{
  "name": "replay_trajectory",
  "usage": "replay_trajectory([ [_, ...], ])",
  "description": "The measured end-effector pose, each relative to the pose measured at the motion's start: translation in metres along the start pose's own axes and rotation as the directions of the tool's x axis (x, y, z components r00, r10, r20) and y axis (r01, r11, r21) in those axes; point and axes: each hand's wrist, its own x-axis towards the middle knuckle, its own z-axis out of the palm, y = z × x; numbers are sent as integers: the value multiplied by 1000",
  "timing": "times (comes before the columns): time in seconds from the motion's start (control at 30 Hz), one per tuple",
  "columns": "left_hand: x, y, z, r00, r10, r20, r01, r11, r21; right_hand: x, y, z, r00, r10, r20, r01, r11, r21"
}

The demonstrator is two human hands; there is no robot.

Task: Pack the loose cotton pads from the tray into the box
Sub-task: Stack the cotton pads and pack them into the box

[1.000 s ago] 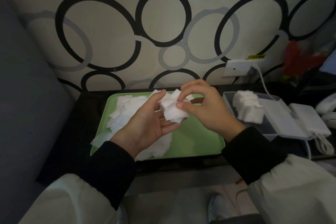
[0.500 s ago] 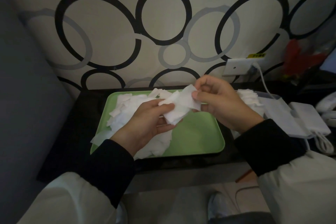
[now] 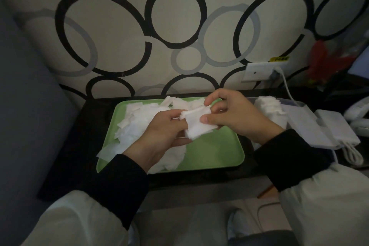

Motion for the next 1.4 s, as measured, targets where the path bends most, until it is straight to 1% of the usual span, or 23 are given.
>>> replay_trajectory([
  [0.13, -2, 2, 2, 999, 5, 39, -4, 1000, -22, 1, 4, 0, 999, -11, -39, 11, 1000, -12],
  [0.2, -2, 3, 5, 999, -8, 35, 10, 999, -51, 1, 7, -1, 998, -16, -56, 14, 999, -38],
  [0.3, 1, 7, 10, 996, -90, -21, 87, 989, -123, 0, 10, -2, 997, -21, -76, 16, 998, -62],
  [0.37, 3, 8, 12, 991, -134, -19, 130, 983, -128, 0, 12, -3, 995, -20, -99, 14, 998, -68],
  [0.43, 3, 8, 14, 996, -85, 31, 86, 995, -48, -1, 15, -5, 992, -27, -125, 16, 996, -85],
  [0.5, 0, 5, 19, 997, -24, 73, 23, 1000, 10, -2, 18, -7, 988, -45, -145, 23, 989, -149],
  [0.57, 2, 1, 24, 998, -6, 59, 6, 1000, 3, -4, 22, -12, 984, -55, -167, 16, 974, -228],
  [0.63, 6, -1, 29, 1000, -3, 24, 3, 1000, -7, -5, 25, -18, 983, -42, -178, -2, 970, -243],
  [0.7, 10, -3, 34, 1000, 5, 18, -5, 1000, -20, -8, 28, -23, 984, -12, -176, -20, 983, -182],
  [0.8, 14, -3, 45, 998, 35, 43, -34, 999, -43, -18, 26, -31, 984, 121, -129, -121, 993, 8],
  [0.83, 15, -3, 47, 998, 43, 47, -41, 998, -46, -21, 25, -32, 983, 158, -95, -155, 987, 40],
  [0.9, 17, -4, 57, 997, 43, 63, -39, 997, -60, -29, 23, -39, 982, 185, -49, -183, 983, 32],
  [0.97, 19, -4, 66, 996, 30, 79, -23, 996, -90, -35, 23, -46, 979, 201, -43, -199, 979, 41],
  [1.1, 24, -7, 86, 998, 37, 54, -28, 987, -159, -41, 29, -63, 960, 275, -55, -260, 948, 185],
  [1.17, 26, -7, 95, 996, 71, 44, -65, 989, -134, -43, 33, -70, 949, 307, -64, -281, 923, 262],
  [1.2, 28, -8, 101, 995, 90, 51, -84, 990, -116, -45, 34, -75, 947, 314, -72, -285, 920, 270],
  [1.27, 30, -9, 109, 991, 122, 58, -117, 990, -77, -47, 35, -85, 949, 297, -102, -272, 940, 207],
  [1.37, 34, -12, 123, 990, 129, 64, -130, 991, 15, -50, 31, -117, 950, 200, -241, -184, 979, 90],
  [1.4, 36, -14, 126, 990, 128, 64, -132, 990, 54, -51, 31, -131, 944, 154, -291, -159, 987, 6],
])
